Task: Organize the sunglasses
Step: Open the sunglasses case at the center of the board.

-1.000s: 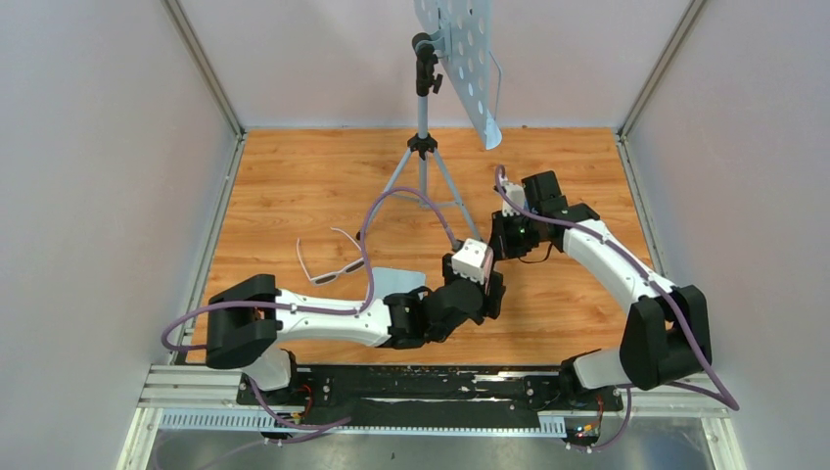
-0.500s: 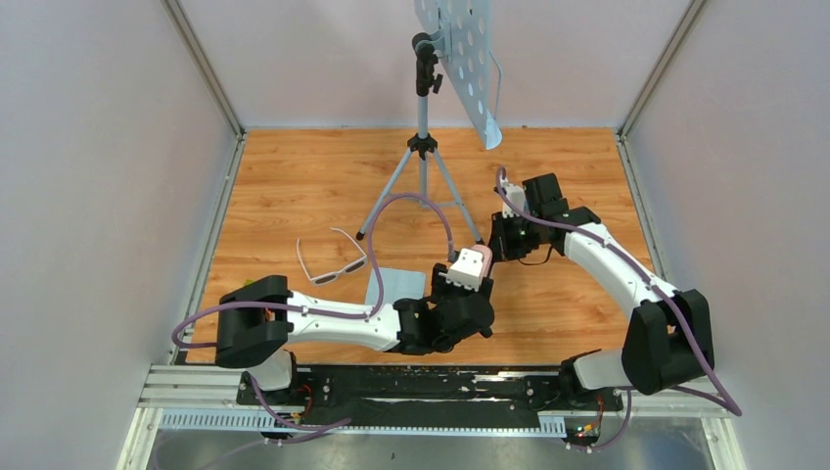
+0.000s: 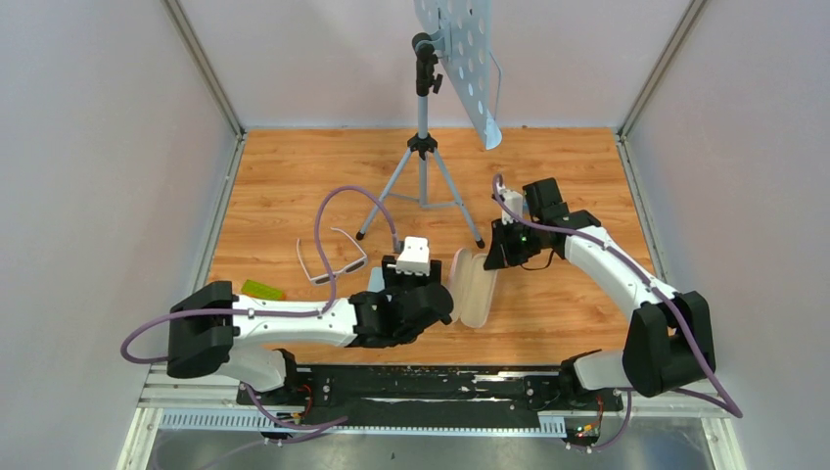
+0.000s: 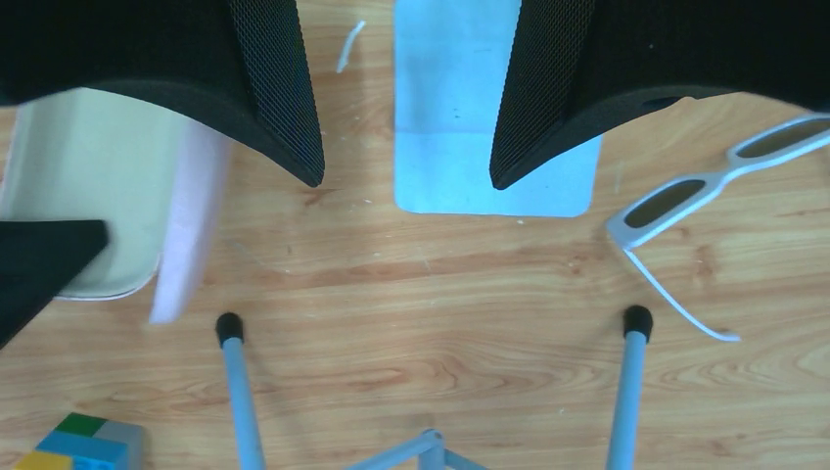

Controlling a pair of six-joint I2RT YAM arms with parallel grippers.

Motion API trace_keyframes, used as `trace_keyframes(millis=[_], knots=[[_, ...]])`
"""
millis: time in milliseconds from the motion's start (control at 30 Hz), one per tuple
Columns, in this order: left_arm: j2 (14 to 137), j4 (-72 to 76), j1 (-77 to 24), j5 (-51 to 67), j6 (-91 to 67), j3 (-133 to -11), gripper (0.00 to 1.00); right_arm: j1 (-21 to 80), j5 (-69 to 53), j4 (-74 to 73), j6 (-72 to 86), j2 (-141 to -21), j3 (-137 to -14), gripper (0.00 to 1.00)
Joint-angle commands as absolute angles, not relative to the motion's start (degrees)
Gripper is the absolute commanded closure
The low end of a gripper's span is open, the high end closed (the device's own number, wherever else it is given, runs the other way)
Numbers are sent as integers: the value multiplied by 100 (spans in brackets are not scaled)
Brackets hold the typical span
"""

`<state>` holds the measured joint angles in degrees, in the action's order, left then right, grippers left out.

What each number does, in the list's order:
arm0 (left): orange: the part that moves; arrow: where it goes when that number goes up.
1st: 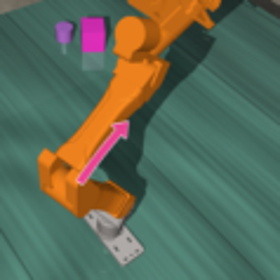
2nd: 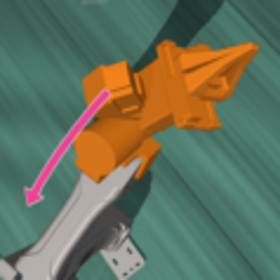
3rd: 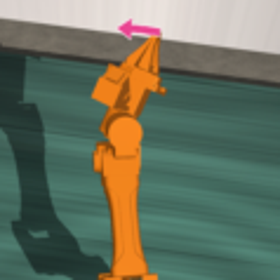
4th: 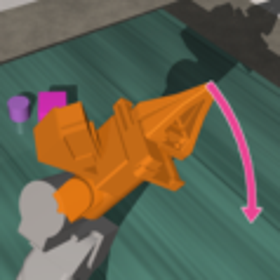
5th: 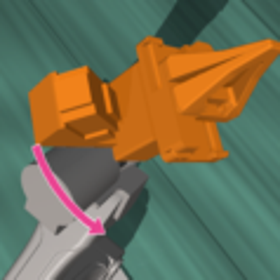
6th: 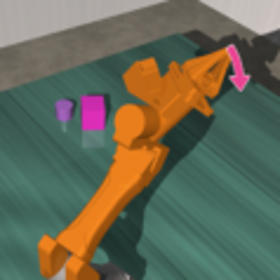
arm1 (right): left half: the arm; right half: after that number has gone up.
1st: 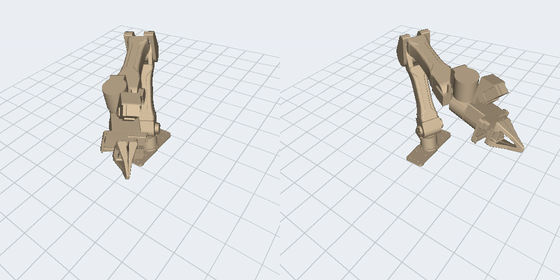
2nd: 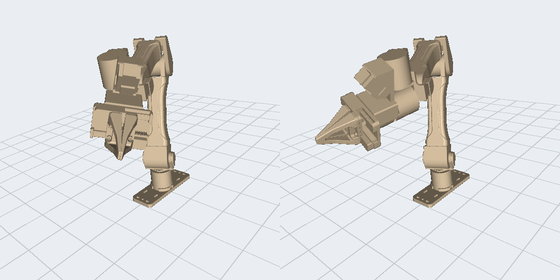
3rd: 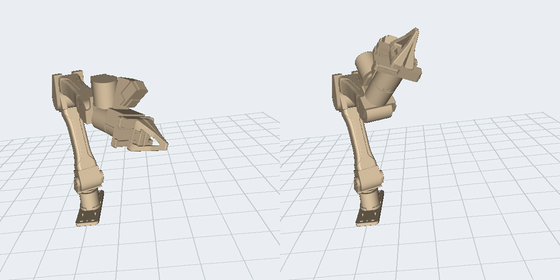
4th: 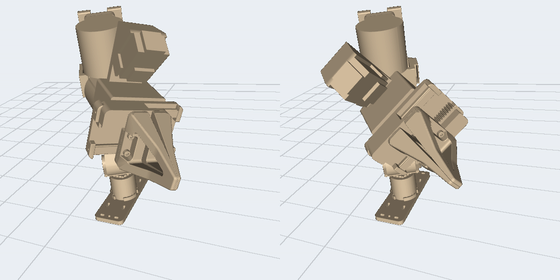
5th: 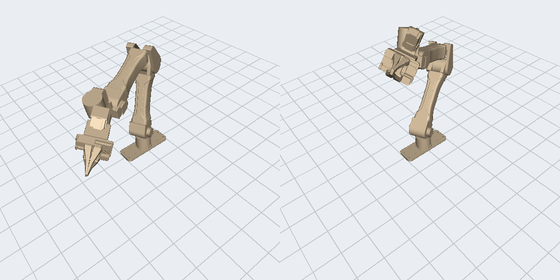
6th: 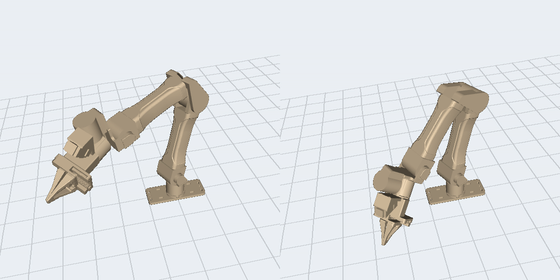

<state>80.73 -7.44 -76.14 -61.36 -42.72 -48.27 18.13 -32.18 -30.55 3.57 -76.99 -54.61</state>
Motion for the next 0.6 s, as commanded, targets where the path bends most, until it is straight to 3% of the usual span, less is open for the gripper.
trace_keyframes(millis=[0, 133, 400, 567], knots=[[7771, -249, -7541, -6242, -3898, -4465, 33, 1856, -3361, -3349, 215, -7674, -5438, 100], [7325, 1157, -7541, -5222, -3297, -3963, 30, 1859, -3261, -3380, 137, -7730, -5528, 100], [6492, 355, -7541, -5076, -3390, -3992, 29, 1856, -1850, -4917, -2507, -8188, -6787, 100], [5906, 33, -7541, -5202, -3663, -3695, 29, 1868, -822, -5220, -3941, -7999, -6939, 100]])
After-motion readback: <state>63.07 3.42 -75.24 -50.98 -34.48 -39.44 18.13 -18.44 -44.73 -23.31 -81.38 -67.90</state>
